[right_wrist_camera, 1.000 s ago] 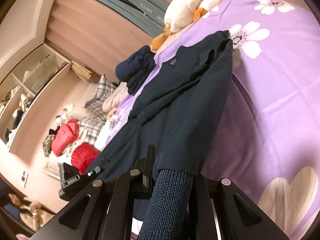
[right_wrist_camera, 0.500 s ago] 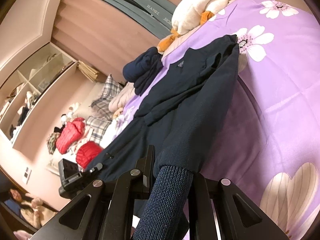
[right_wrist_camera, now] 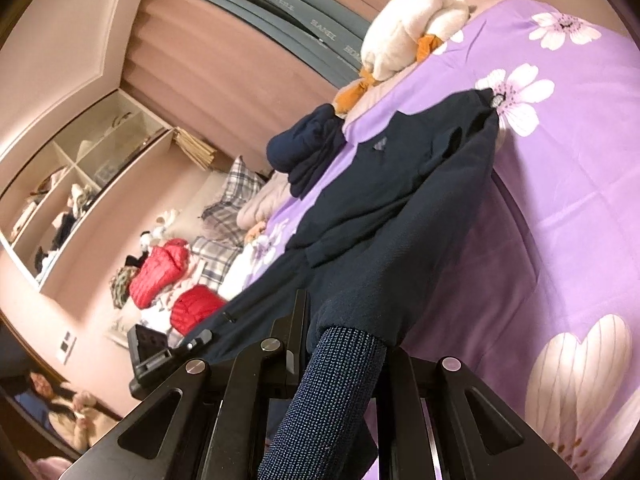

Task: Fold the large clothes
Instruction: 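Lift the held hem with both tools and carry it toward the collar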

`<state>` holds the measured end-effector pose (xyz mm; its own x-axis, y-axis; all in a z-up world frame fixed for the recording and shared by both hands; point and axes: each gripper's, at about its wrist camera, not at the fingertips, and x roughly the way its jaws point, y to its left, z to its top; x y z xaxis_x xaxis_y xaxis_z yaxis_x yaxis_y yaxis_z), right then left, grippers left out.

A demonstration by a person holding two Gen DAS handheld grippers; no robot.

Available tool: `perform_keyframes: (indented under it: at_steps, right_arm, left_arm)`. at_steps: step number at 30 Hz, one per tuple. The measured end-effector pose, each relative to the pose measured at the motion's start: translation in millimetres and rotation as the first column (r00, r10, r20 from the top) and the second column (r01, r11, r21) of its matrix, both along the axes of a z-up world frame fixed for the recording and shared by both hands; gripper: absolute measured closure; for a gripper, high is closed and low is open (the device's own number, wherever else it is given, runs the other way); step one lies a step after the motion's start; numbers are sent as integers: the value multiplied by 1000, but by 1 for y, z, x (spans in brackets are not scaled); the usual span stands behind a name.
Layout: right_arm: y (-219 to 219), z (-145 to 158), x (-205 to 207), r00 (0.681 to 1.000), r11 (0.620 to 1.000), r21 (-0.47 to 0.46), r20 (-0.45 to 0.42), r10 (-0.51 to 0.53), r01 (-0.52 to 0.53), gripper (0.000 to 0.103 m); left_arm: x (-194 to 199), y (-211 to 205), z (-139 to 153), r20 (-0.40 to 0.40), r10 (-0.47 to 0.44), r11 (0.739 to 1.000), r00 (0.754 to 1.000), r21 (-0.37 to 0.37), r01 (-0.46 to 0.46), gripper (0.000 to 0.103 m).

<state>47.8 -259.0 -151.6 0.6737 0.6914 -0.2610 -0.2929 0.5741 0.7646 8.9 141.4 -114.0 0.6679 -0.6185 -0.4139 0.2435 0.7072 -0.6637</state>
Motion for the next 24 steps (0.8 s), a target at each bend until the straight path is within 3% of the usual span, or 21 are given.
perform_keyframes:
  at_steps: [24]
  right_arm:
    - [-3,32,-19,991,998,0,115,66,-67,89]
  left_arm:
    - [-48,12,26,83,-7,997,997,-79,13,95]
